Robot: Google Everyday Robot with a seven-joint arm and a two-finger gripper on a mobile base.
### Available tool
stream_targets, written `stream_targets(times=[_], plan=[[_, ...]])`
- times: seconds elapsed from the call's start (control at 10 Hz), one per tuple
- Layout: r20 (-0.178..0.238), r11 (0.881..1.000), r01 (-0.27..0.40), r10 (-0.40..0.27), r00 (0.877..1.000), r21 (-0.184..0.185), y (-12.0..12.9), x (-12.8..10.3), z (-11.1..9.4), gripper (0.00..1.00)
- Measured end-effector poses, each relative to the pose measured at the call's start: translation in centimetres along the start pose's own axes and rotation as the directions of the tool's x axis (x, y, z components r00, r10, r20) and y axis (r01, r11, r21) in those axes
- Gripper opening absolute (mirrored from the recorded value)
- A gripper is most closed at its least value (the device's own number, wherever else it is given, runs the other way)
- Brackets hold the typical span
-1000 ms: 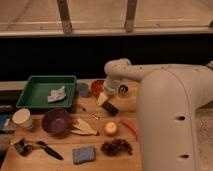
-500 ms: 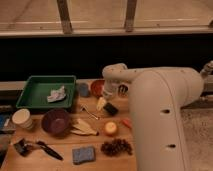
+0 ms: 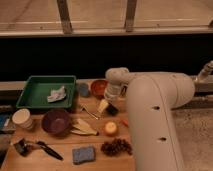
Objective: Place eraser in purple bowl
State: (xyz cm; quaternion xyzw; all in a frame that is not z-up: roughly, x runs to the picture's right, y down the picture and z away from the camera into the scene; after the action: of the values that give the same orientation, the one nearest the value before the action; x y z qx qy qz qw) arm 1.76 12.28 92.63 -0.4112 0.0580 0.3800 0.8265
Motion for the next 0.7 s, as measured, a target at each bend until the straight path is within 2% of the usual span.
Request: stream_targets(times=[0.1, 0.2, 0.7], plan=[[0.001, 1.0, 0.0, 0.0, 1.0, 0.002, -0.05, 0.01, -0.2, 0.8], [-0.001, 1.0, 0.002, -0.002, 1.0, 0.004, -0.11, 0.07, -0.47, 0.73], [-0.003, 1.0, -0.005, 0.005, 1.0, 0.002, -0.23, 0.35, -0.94, 0.23]])
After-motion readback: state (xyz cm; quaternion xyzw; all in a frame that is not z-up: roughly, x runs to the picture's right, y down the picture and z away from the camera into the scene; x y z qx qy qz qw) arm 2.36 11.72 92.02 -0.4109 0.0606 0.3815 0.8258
